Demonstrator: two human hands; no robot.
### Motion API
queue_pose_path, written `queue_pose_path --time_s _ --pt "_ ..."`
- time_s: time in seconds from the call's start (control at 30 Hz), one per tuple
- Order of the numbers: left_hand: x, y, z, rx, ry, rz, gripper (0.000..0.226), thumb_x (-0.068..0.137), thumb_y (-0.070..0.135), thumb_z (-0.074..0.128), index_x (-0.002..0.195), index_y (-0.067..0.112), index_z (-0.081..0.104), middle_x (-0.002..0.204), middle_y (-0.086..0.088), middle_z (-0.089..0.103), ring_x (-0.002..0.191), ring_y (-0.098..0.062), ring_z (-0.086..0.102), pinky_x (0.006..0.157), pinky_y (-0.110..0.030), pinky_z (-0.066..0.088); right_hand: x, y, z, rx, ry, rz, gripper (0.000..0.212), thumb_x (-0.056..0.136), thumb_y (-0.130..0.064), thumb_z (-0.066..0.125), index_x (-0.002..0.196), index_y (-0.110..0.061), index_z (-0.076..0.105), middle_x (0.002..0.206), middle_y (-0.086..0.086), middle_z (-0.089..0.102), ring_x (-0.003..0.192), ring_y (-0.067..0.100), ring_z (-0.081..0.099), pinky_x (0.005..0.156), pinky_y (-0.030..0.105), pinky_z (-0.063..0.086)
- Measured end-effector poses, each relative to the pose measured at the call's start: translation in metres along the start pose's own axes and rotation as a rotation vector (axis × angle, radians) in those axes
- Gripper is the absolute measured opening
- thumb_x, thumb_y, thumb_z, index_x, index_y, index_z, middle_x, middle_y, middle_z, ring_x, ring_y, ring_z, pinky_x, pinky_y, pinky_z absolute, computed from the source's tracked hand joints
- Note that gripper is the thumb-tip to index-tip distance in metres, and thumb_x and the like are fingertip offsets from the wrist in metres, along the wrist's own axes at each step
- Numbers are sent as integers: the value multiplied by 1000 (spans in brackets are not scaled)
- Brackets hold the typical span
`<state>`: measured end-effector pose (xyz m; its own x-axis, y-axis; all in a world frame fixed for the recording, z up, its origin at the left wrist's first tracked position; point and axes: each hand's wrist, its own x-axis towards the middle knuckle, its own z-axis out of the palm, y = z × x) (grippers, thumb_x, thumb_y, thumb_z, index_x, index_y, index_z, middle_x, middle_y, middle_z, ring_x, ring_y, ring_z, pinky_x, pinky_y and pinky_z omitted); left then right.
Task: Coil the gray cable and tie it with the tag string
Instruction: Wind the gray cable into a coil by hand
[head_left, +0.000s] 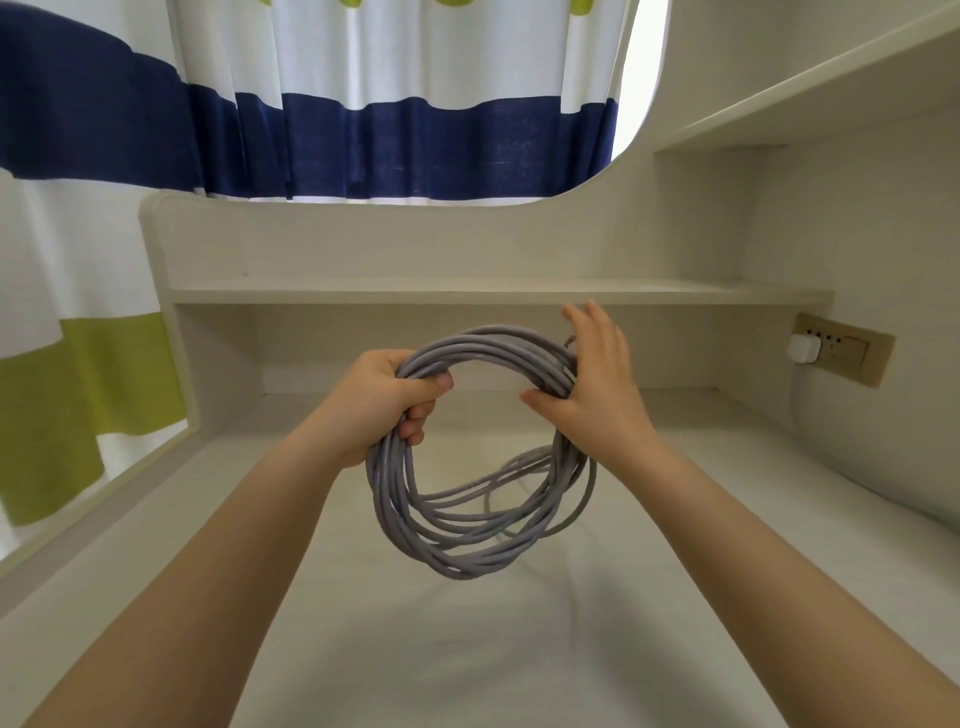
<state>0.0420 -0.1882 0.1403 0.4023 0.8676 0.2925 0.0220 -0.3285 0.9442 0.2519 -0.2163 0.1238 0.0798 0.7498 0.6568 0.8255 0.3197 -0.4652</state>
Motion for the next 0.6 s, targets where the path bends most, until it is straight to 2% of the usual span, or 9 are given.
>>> queue_pose_path --time_s 0.03,0.07,0.13,0.2,0.27,0.33,0.4,0.5,0.6 --pt "0 0 0 -17 9 9 15 88 2 53 74 7 56 39 5 41 31 -9 34 36 -21 36 -1 2 2 88 5 64 93 75 -34 72 145 -23 12 156 1 9 141 21 15 111 41 23" --pt "0 -1 -1 -33 15 18 15 88 3 53 74 7 56 39 5 42 31 -9 34 36 -21 37 -3 3 2 209 1 127 98 74 -35 73 146 -25 7 153 -3 17 134 17 29 107 37 31" --pt "0 -2 -2 -58 18 33 15 87 3 53 73 7 56 39 5 42 31 -9 35 36 -20 37 -4 4 2 460 -45 245 101 73 -33 74 146 -27 5 132 -10 38 105 5 51 91 29 42" --pt "0 -3 -3 -80 21 42 15 87 3 53 73 7 55 39 5 41 31 -9 34 36 -21 37 -3 9 2 609 -137 312 89 74 -30 74 144 -22 20 122 -7 51 95 11 60 83 30 49" --pt "0 -5 -4 -112 36 49 16 88 2 52 72 7 55 38 5 41 30 -9 34 36 -20 37 -3 13 2 706 -203 290 53 76 -23 71 123 -16 48 108 7 65 78 17 70 69 29 57" --pt "0 -8 -5 -150 57 55 18 88 3 52 71 8 55 39 6 40 31 -8 33 36 -19 37 -4 17 1 761 -225 244 22 79 -16 68 99 -17 59 87 9 72 65 17 70 60 25 57" --pt "1 -10 -5 -191 74 58 19 89 3 51 71 9 55 39 6 40 31 -8 34 35 -19 37 -6 21 1 781 -236 221 11 81 -16 66 91 -15 63 74 4 73 64 17 70 60 26 57" --pt "3 -14 -4 -275 106 60 19 89 3 50 71 9 54 38 6 40 31 -8 35 35 -19 37 -7 25 0 801 -258 200 11 82 -20 63 90 -13 65 67 1 73 64 14 68 57 22 55" --pt "5 -21 -1 -340 155 52 20 90 5 50 71 9 54 38 6 41 31 -8 35 36 -18 37 -9 25 -2 829 -288 174 30 74 -35 63 89 -10 64 63 1 71 61 14 68 58 22 55"
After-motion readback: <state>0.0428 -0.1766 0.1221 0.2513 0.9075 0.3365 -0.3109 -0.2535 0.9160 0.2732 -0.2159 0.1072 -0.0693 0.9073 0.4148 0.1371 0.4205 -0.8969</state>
